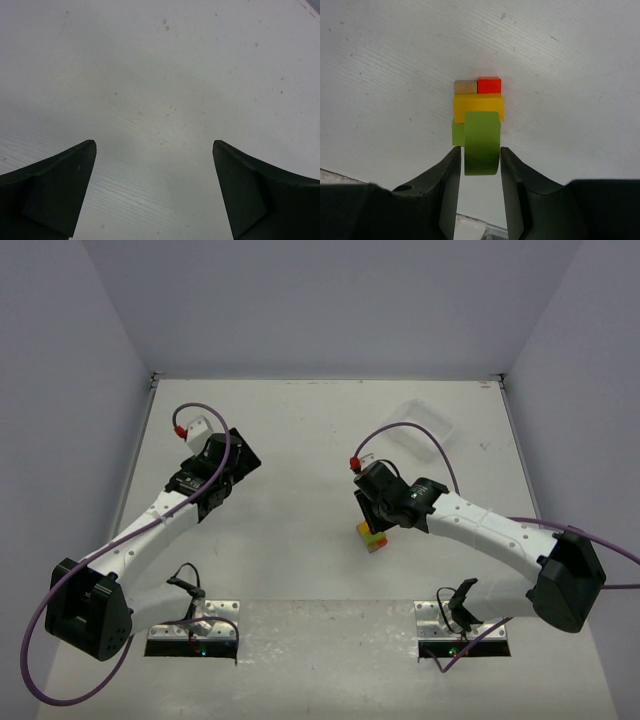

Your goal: Build the wood block tower

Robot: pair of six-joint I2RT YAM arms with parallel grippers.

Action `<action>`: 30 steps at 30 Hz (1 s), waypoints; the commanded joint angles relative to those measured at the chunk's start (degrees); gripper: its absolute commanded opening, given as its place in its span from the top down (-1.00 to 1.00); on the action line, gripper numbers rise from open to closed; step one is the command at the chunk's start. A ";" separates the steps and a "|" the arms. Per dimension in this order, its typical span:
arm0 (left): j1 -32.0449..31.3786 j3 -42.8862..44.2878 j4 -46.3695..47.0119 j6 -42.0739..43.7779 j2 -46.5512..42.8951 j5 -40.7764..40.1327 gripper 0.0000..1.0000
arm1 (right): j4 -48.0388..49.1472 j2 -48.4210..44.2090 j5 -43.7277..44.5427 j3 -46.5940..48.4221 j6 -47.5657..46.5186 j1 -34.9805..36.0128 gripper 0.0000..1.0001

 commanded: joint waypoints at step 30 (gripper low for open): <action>0.21 -2.14 0.61 0.37 -9.60 -1.84 -1.00 | 0.76 -21.63 6.54 -1.01 4.06 -10.12 -0.97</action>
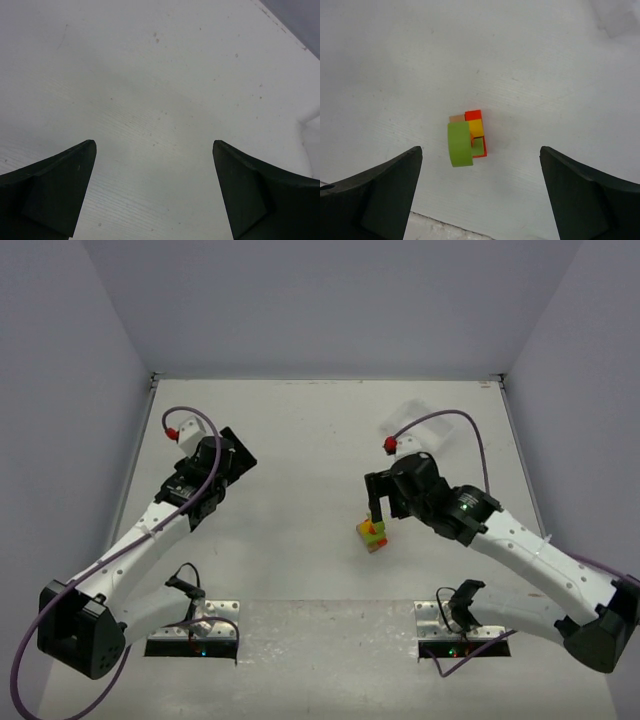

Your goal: Build the wood block tower

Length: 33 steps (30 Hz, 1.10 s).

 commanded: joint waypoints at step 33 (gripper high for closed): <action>0.21 -6.43 3.26 2.02 -11.18 -4.12 -1.00 | 13.12 -23.74 -8.53 -30.19 6.21 -48.99 -0.97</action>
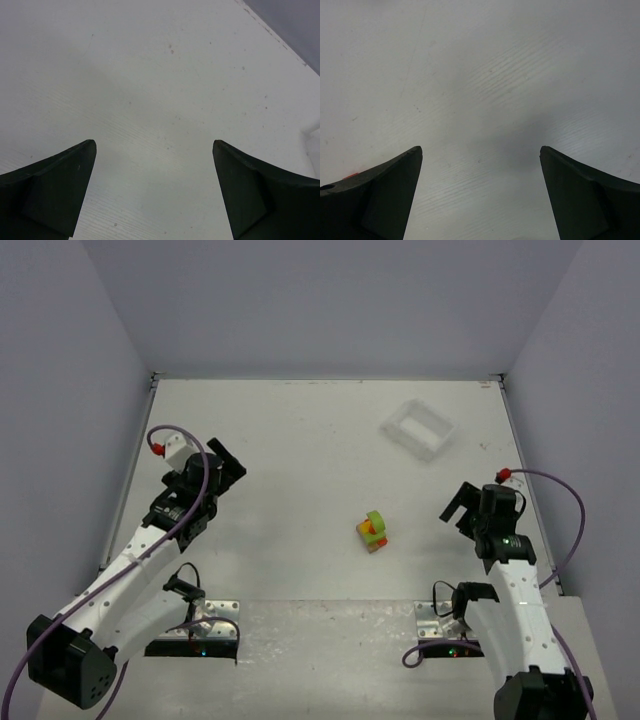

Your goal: Build the wood block tower

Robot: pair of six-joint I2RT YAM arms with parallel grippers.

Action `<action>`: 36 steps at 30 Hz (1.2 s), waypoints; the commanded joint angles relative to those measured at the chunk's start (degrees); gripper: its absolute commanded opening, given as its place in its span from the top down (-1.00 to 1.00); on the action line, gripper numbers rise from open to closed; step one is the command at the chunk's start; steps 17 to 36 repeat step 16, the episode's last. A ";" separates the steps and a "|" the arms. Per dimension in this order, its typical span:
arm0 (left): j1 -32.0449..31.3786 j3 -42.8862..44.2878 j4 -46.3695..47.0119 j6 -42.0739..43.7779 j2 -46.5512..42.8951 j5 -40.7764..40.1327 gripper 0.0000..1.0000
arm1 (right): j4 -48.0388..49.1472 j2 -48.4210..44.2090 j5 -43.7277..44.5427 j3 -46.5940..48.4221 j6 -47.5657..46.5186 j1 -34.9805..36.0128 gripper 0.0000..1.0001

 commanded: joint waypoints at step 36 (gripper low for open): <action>0.21 -1.96 3.76 1.87 -5.06 0.87 -1.00 | 2.43 -10.21 6.37 -2.32 4.74 -0.22 -0.97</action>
